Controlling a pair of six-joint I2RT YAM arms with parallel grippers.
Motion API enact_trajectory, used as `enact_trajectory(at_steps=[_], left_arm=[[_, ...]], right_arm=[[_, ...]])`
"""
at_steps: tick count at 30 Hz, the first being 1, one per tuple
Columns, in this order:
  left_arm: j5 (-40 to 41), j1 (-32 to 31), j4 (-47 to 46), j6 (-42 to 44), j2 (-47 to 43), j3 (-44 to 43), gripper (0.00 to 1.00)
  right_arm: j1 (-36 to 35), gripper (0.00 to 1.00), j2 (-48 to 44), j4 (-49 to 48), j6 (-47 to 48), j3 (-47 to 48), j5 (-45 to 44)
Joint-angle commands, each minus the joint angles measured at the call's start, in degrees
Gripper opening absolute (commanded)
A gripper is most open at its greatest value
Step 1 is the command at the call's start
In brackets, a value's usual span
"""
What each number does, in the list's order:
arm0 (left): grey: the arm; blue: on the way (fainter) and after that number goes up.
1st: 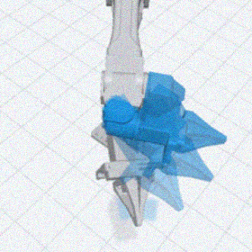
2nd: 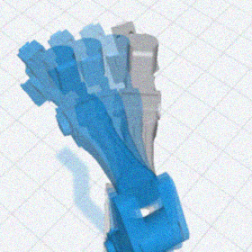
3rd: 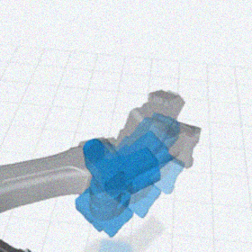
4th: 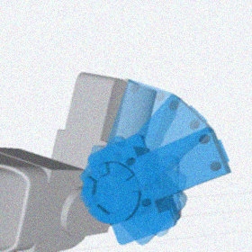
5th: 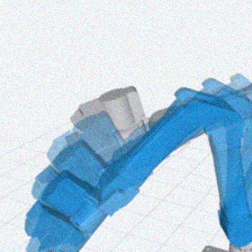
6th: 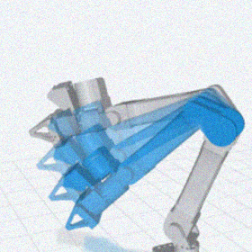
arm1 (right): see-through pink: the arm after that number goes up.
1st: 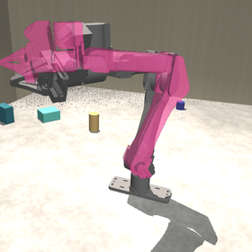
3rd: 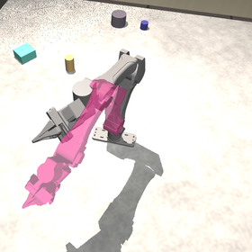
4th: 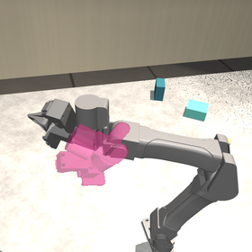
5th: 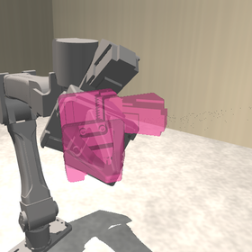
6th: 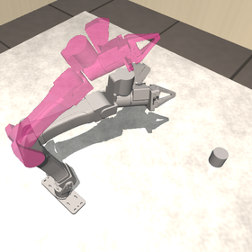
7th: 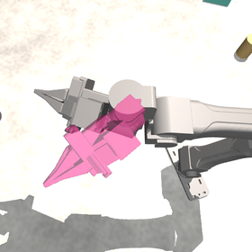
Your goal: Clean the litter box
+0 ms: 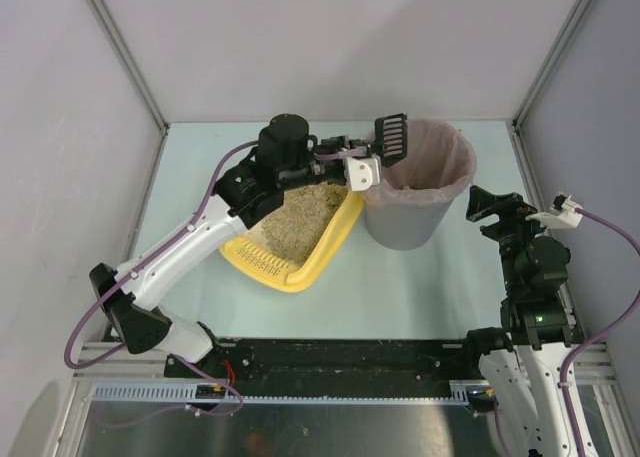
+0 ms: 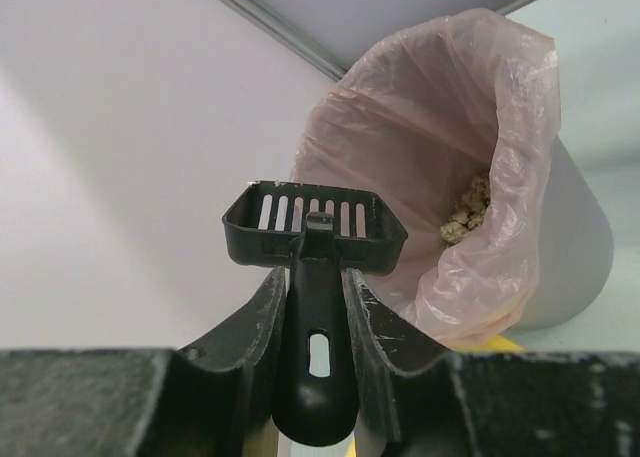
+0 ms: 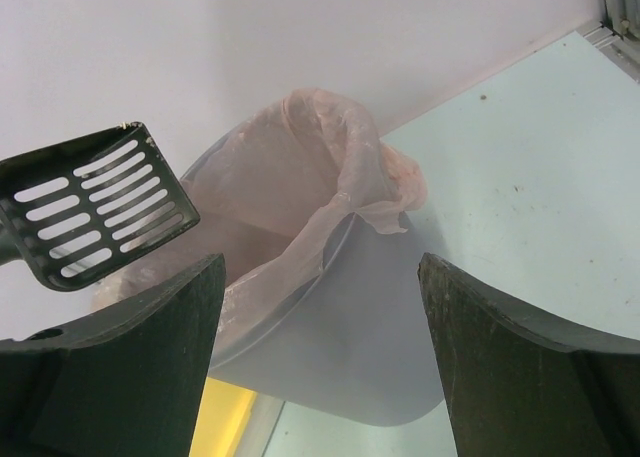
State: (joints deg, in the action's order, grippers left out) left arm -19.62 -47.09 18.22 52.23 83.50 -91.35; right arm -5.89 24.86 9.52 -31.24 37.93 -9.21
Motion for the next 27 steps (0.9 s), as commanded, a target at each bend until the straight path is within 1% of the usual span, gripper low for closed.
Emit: enact_trajectory(at_steps=[1,4,6,8,9,11,12,14,16,18,19,20,23,25,27], left_arm=[[1.2,0.1,-4.7,-8.7,-1.6,-3.4,0.00],[1.8,0.9,-6.7,-14.5,-2.7,-3.7,0.00],[1.6,2.4,-7.8,-19.1,-4.4,-3.0,0.00],[1.2,4.4,-9.7,-21.9,-5.8,-1.3,0.00],[0.8,5.2,-10.5,-25.0,-7.6,-0.6,0.00],[-0.2,8.1,-13.1,-28.7,-9.6,2.2,0.00],[-0.8,9.2,-15.4,-32.8,-11.2,3.3,0.00],[-1.0,11.7,-17.1,-37.2,-13.0,7.0,0.00],[-0.4,13.6,-19.6,-39.2,-16.2,11.3,0.00],[-1.5,15.6,-22.5,-43.9,-18.8,14.7,0.00],[-2.7,18.8,-23.3,-45.9,-21.0,17.9,0.00],[-4.4,20.4,-23.8,-49.8,-22.1,19.3,0.00],[-5.9,26.0,-23.8,-51.9,-25.5,24.8,0.00],[-8.4,29.8,-22.6,-51.9,-26.5,28.1,0.00],[-11.3,32.1,-20.6,-51.9,-27.1,29.8,0.00]], right_arm=[[-0.1,0.83,-0.3,-1.8,1.3,0.3,-1.2],[-0.1,0.83,-0.4,-1.5,1.4,0.4,-1.3],[-0.1,0.83,-0.5,-1.4,1.4,0.4,-1.4],[-0.1,0.83,-0.6,-1.5,1.2,0.3,-1.6],[-0.1,0.83,-0.6,-1.5,0.9,0.2,-1.4],[-0.1,0.83,-0.7,-2.0,0.8,0.2,-1.0],[-0.1,0.83,-0.7,-2.1,0.7,0.0,-0.6],[-0.1,0.83,-0.7,-2.7,0.4,-0.2,-0.3],[-0.1,0.83,-0.6,-3.1,0.1,-0.5,0.2],[-0.1,0.83,-0.7,-3.0,0.2,-0.5,0.2],[-0.2,0.82,-1.0,-2.8,0.5,-0.5,0.2],[-0.1,0.82,-1.3,-2.8,0.6,-0.4,0.2],[-0.1,0.82,-2.4,-2.5,0.6,-0.5,-0.8],[-0.1,0.82,-2.8,-2.3,0.2,-0.6,-1.3],[-0.1,0.82,-3.2,-2.3,-0.3,-0.6,-1.4]])
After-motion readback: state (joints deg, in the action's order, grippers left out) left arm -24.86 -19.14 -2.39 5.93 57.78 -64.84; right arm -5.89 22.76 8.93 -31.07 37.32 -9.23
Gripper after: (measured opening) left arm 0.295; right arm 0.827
